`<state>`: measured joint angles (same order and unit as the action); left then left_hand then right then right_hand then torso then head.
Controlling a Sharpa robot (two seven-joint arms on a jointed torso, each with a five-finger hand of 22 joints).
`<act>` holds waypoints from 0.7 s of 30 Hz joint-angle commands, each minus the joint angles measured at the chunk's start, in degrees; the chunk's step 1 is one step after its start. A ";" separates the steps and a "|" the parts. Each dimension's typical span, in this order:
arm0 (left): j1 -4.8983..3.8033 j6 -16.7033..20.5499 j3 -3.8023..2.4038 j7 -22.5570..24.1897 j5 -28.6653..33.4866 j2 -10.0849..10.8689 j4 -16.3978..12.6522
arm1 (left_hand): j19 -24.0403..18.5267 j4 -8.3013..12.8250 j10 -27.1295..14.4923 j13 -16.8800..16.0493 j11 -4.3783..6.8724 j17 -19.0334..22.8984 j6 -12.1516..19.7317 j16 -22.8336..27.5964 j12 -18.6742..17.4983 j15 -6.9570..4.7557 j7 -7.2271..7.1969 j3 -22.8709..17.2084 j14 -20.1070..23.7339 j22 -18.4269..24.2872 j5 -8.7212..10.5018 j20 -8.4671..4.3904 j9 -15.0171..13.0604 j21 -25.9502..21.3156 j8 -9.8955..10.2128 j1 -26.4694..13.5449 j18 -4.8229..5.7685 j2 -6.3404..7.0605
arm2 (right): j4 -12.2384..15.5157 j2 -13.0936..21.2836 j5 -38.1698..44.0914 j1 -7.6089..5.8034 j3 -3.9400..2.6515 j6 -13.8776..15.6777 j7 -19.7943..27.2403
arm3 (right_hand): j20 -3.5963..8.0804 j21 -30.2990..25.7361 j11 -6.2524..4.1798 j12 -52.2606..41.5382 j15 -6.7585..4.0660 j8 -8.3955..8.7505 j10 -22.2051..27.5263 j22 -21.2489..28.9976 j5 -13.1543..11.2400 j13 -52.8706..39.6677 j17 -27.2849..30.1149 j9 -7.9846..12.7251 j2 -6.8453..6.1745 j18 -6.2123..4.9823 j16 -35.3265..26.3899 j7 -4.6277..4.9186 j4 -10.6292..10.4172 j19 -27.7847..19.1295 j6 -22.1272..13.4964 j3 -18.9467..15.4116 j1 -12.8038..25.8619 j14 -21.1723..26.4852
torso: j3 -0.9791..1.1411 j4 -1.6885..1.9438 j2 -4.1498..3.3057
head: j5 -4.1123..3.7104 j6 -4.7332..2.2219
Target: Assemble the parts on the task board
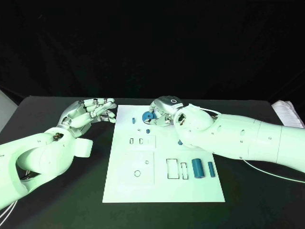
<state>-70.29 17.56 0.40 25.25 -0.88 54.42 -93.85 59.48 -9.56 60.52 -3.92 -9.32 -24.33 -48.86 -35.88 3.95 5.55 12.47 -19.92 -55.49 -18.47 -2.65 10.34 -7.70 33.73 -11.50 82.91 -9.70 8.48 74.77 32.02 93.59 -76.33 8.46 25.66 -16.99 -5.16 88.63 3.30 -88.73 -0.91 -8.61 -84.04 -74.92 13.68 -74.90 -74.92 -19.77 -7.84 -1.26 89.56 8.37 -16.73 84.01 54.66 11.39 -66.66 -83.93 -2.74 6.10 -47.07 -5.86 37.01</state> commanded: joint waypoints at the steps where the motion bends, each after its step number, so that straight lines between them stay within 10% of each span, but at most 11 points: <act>1: -0.06 -1.07 -0.04 0.26 -0.23 -0.16 -0.04 | -0.39 0.18 -0.26 0.06 -0.09 -0.08 0.11 -0.39 -0.17 -0.03 0.58 -0.31 0.42 -0.05 -0.23 -0.14 0.05 0.21 0.26 -0.33 -0.51 0.12 | 0.04 0.23 -0.85 0.17 0.14 -2.22 0.76 | -0.31 0.39 0.42 -0.27 0.45 0.12 -5.16 -13.96 0.44 -14.28 -14.49 -0.09 0.18 0.94 0.24 0.02 0.03 5.43 0.16 0.39 0.48 -5.94 | 0.02 0.01 -0.02 | -0.02 0.01; 15: -0.06 -0.98 -0.04 0.26 -0.23 -0.04 -0.04 | -0.46 0.17 -0.29 0.06 -0.11 -0.08 0.13 -0.40 -0.17 -0.02 0.60 -0.33 0.44 -0.09 -0.23 -0.12 0.06 0.27 0.27 -0.38 -0.51 0.10 | 0.79 1.70 -1.54 0.17 0.17 -2.19 0.57 | -0.27 0.50 0.36 -0.49 0.40 0.11 -5.34 -14.09 1.50 -14.46 -14.59 -0.10 0.54 0.97 0.27 -0.04 0.03 5.50 0.40 0.95 1.13 -5.97 | 0.11 -0.10 -0.06 | -0.03 0.18; 21: -0.05 -0.94 -0.04 0.27 -0.23 0.04 -0.02 | -0.46 0.17 -0.29 0.06 -0.11 -0.08 0.13 -0.40 -0.17 -0.02 0.60 -0.33 0.44 -0.09 -0.23 -0.12 0.06 0.27 0.27 -0.38 -0.51 0.10 | 3.33 4.41 -2.43 0.11 0.17 3.51 2.11 | -0.24 0.59 0.31 -0.59 0.37 0.07 -5.42 -14.19 2.03 -14.54 -14.57 -0.11 0.56 1.00 0.27 -0.09 0.10 5.55 0.55 1.26 1.17 -5.96 | 0.06 -0.08 0.02 | -0.09 0.09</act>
<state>-70.29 17.55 0.40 25.20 -0.88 54.48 -93.80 59.48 -9.56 60.52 -3.91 -9.31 -24.32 -48.85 -36.09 3.95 5.55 12.47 -19.92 -55.49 -18.51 -2.65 10.34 -7.71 33.72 -11.50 82.91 -9.70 8.48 77.56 35.79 91.95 -76.18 8.64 25.19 -16.57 -5.15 88.85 3.30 -88.97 -0.91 -8.63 -84.04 -74.90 15.53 -74.90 -74.91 -19.84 -7.32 -1.26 89.56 8.19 -16.69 84.01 54.86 12.36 -66.13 -83.93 -2.66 6.02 -47.11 -5.90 37.16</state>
